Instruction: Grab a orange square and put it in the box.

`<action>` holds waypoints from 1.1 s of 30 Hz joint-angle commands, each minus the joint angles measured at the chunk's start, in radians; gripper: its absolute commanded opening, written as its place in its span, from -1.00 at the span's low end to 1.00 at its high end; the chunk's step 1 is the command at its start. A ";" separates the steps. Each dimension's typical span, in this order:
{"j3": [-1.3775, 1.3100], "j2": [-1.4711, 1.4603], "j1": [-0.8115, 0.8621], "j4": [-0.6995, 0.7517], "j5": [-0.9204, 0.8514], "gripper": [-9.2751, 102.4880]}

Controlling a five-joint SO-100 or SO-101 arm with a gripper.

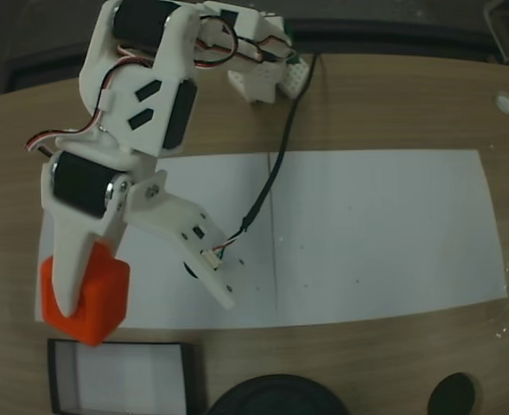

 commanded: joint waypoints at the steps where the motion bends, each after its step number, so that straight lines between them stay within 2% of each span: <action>1: -0.063 -0.025 -0.011 -0.026 0.008 -0.75; 19: -0.066 -0.307 -0.057 -0.256 0.020 -0.75; 27: -0.060 -0.347 -0.057 -0.308 0.020 -0.74; 33: -0.057 -0.373 -0.051 -0.313 0.020 -0.48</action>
